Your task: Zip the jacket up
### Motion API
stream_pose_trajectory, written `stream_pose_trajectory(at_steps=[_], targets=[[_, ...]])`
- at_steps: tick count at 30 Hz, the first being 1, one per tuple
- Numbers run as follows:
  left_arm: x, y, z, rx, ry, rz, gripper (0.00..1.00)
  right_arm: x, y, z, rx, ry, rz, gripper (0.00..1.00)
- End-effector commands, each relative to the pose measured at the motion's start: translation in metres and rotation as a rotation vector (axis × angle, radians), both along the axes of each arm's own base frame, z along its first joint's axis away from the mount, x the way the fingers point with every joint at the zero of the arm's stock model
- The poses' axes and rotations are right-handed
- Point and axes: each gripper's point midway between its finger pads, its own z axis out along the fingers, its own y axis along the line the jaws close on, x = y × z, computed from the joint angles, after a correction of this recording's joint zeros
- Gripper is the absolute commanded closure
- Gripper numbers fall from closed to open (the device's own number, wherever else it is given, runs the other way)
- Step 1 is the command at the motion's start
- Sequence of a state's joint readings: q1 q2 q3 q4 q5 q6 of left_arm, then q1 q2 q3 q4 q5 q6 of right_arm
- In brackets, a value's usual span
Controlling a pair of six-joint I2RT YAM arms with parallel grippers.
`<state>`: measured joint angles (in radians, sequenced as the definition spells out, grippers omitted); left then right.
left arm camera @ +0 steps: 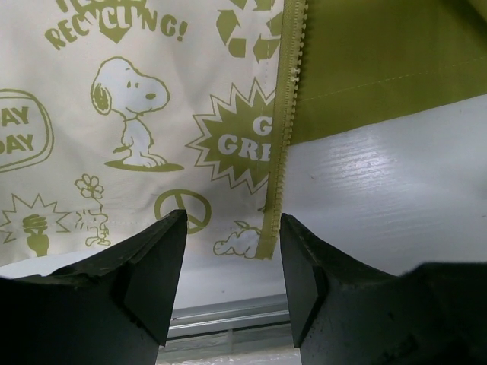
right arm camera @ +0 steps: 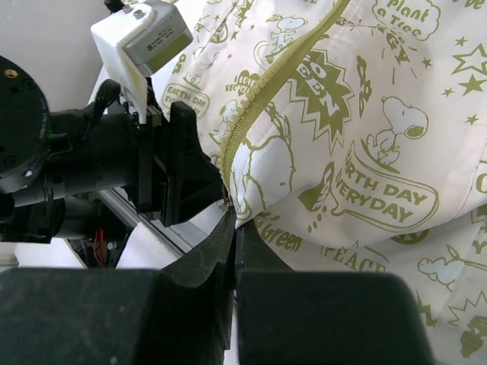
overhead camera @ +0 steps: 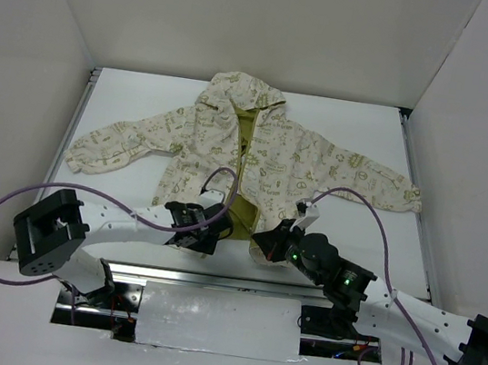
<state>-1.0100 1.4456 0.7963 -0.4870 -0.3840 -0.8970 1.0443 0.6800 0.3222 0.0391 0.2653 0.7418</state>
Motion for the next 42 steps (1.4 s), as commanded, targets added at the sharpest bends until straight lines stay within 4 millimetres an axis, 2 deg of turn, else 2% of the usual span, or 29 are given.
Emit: stream_pose_trajectory(at_steps=[1, 22, 28, 35, 42], targets=[[0.003, -0.006, 0.001, 0.007, -0.001, 0.015, 0.36, 0.005, 0.003, 0.022, 0.037, -0.040, -0.003, 1.00], [0.003, 0.007, -0.002, 0.055, -0.019, 0.048, 0.37, 0.005, 0.007, 0.023, 0.037, -0.045, 0.013, 1.00], [-0.004, 0.004, -0.015, 0.046, 0.016, 0.036, 0.37, 0.005, 0.010, 0.024, 0.036, -0.043, 0.021, 1.00], [-0.014, 0.014, -0.035, 0.073, 0.050, 0.058, 0.39, 0.005, 0.011, 0.023, 0.036, -0.040, 0.020, 1.00], [-0.018, 0.011, -0.048, 0.063, 0.078, 0.048, 0.48, 0.005, 0.013, 0.021, 0.038, -0.036, 0.026, 1.00]])
